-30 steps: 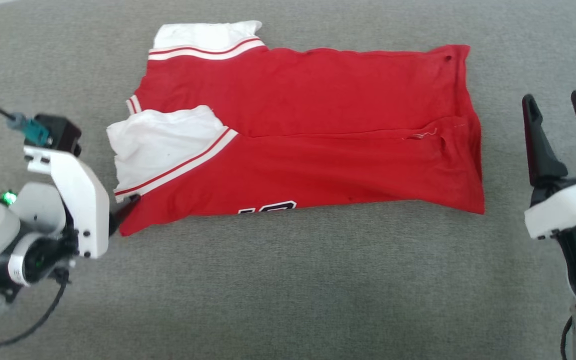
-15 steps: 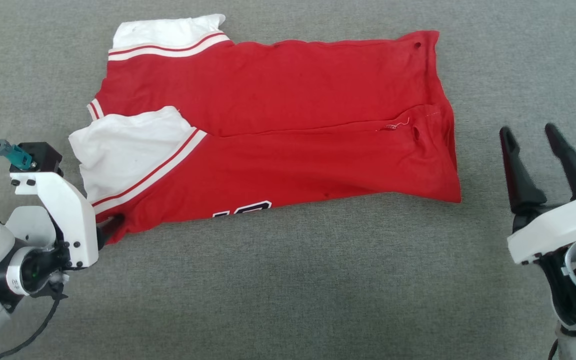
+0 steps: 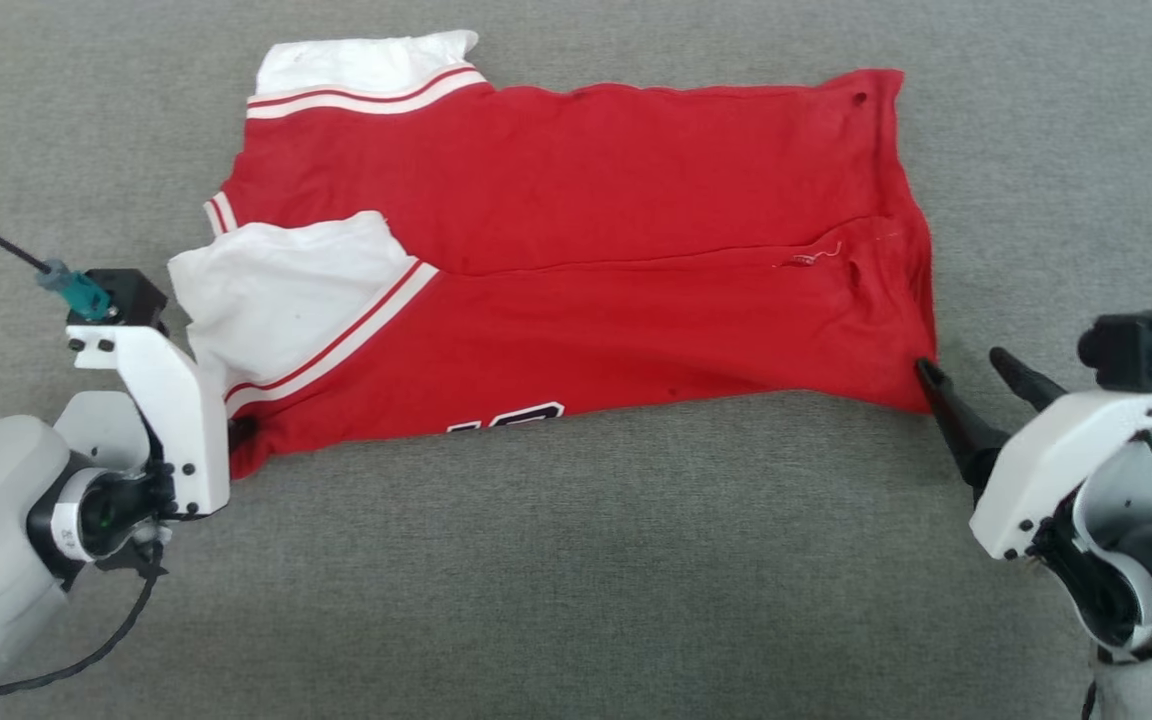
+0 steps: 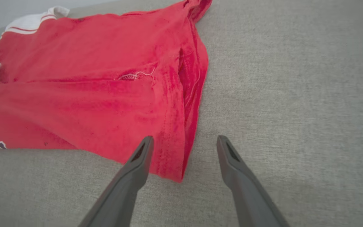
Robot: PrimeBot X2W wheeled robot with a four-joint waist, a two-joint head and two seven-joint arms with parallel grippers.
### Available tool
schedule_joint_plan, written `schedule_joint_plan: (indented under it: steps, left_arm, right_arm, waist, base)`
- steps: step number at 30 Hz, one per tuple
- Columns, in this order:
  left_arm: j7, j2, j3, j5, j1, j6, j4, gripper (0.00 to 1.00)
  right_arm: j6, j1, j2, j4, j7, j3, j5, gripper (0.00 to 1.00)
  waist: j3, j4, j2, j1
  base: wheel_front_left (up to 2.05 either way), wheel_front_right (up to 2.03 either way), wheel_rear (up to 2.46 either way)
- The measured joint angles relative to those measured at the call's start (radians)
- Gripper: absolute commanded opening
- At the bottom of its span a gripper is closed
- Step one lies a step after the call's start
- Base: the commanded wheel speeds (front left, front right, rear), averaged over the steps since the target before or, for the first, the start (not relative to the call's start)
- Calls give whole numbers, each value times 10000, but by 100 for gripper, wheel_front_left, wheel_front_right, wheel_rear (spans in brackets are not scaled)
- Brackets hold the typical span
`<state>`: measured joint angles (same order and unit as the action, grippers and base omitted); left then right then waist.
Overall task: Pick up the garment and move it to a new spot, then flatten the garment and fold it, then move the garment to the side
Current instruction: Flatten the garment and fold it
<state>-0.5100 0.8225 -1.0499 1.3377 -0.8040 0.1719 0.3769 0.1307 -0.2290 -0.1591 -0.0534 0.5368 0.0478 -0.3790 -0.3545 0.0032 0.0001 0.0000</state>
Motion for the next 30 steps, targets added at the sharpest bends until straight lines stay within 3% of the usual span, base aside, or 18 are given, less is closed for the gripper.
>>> schedule_joint_plan:
  steps: [15, 16, 17, 18, 30]
  left_arm:
    - [92, -761, -130, -261, -356, -439, 481, 0]
    - [98, -794, -130, -261, -372, -487, 514, 0]
    - [111, -821, -130, -261, -376, -504, 537, 0]
    - [151, -855, -136, -272, -379, -533, 571, 0]
    - [205, -761, -77, -201, -436, -794, 623, 0]
  right_arm:
    - [0, -1777, -380, 2238, 2869, -426, 125, 100]
    - [0, -1877, -416, 2328, 3024, -454, 121, 84]
    - [0, -1942, -422, 2422, 3137, -468, 119, 6]
    - [0, -2017, -460, 2502, 3267, -493, 128, 0]
    - [2, -2259, -1012, 2094, 4010, -761, -458, 0]
  waist:
    - [-56, 703, 0, 0]
    - [-66, 729, 0, 0]
    - [-77, 750, 0, 0]
    - [-84, 774, 1, 0]
    - [-17, 819, -1, 0]
  base:
    - [0, 0, 0]
    - [0, 0, 0]
    - [0, 0, 0]
    - [0, 0, 0]
    - [0, 0, 0]
